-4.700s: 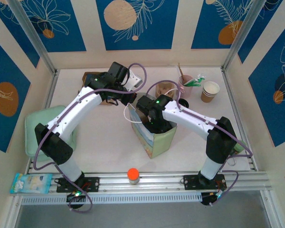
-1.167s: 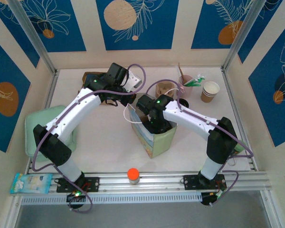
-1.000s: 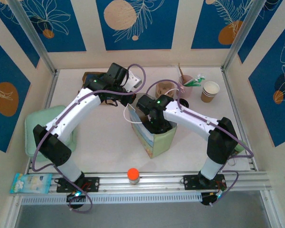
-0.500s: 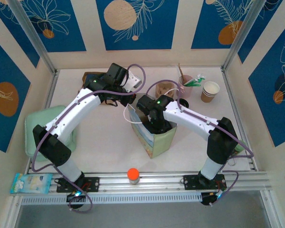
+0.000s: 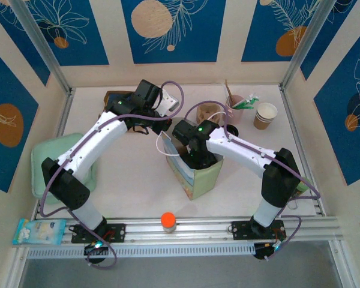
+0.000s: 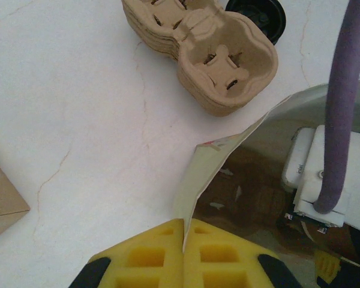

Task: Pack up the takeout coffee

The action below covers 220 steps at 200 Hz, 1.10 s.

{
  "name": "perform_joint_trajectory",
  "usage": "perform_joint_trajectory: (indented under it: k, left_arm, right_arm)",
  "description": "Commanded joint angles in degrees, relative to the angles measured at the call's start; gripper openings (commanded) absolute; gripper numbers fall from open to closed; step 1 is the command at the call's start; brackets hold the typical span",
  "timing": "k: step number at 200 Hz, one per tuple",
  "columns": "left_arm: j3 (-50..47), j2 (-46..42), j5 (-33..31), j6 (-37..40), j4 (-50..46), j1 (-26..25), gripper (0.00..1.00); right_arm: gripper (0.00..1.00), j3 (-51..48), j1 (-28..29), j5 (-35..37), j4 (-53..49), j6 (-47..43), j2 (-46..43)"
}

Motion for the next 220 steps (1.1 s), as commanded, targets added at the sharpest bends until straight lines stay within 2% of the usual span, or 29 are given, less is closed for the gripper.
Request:
perform_joint_trajectory:
  k: [1, 220]
  left_arm:
    - [-1.27, -1.65, 0.6, 0.21, -0.81, -0.2, 0.06]
    - [-2.17, -2.54, 0.15, 0.34, -0.11, -0.2, 0.06]
  right_arm:
    - [0.29, -0.98, 0.19, 0.49, 0.06, -0.85, -1.76]
    - [0.29, -3.71, -0.59, -0.1, 1.12, -0.16, -0.41]
